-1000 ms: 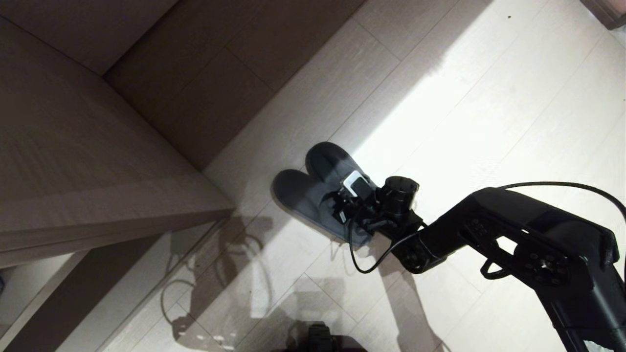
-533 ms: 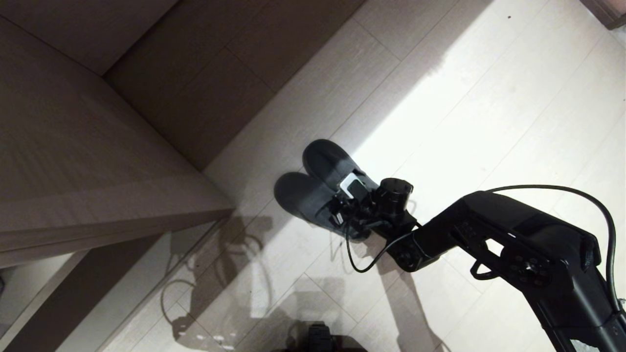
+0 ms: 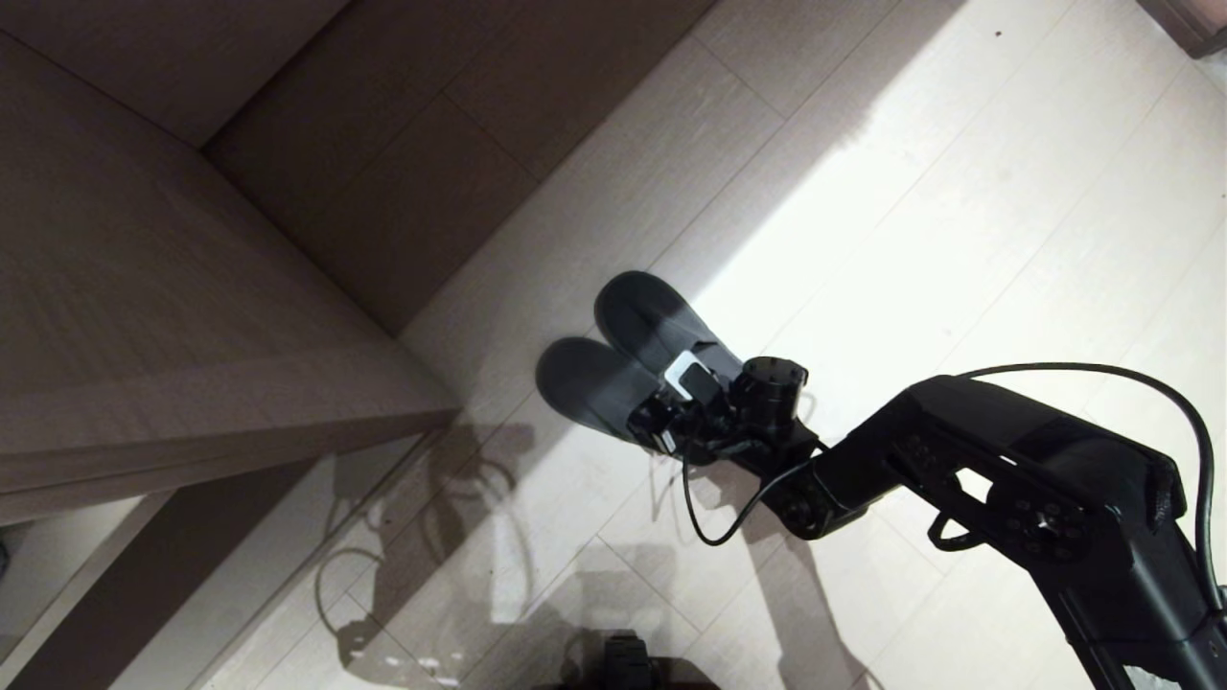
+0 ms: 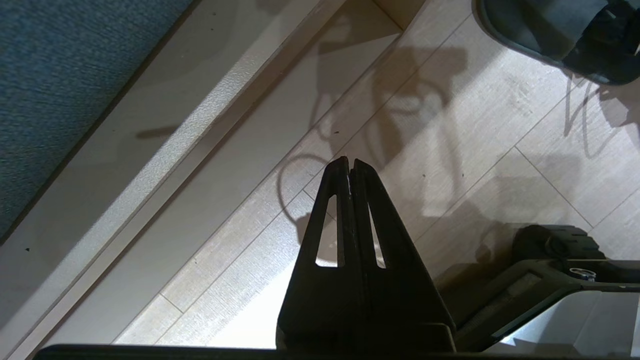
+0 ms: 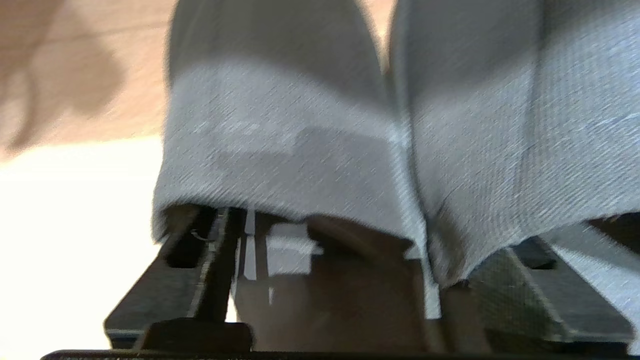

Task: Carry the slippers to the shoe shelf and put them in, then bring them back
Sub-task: Place the slippers on the floor

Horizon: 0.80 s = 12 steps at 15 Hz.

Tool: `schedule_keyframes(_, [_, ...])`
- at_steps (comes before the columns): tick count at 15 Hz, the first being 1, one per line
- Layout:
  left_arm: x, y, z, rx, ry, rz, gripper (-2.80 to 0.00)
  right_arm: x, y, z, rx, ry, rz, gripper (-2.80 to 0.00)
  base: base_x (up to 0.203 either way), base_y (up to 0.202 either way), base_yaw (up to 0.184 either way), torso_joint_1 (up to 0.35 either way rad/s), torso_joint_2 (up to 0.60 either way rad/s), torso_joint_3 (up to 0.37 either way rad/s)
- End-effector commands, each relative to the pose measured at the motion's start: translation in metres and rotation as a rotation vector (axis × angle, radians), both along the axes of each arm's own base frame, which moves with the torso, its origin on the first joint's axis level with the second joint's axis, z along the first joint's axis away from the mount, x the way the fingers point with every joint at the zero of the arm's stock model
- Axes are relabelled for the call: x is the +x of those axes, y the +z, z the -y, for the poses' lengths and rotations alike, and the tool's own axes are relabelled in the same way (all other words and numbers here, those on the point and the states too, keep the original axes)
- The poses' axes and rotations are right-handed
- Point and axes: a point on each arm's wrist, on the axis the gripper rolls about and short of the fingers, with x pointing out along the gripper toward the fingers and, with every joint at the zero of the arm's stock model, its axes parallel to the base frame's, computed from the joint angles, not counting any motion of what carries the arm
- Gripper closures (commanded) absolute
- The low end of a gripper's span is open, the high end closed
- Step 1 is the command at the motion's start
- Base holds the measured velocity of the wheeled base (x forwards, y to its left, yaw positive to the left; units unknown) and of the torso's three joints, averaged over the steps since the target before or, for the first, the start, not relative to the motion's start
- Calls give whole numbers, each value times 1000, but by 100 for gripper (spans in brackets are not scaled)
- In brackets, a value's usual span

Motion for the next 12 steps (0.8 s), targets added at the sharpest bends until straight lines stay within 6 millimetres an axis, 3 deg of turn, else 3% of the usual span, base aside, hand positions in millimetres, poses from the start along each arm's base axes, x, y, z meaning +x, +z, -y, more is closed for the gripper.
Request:
schedule_keyframes(1, [0,0,0,0,1,0,0,-10,10,5,-8,5,0,-280,0,0,0,0,0,0])
schedule_keyframes(6, [0,0,0,0,1,-1,0,-52,27,21,-52,21,-46,-280,0,0,0,0,0,0])
schedule_keyframes(12, [0,0,0,0,1,-1,0,-121,50,53,-75,25,-83,-280,0,0,0,0,0,0])
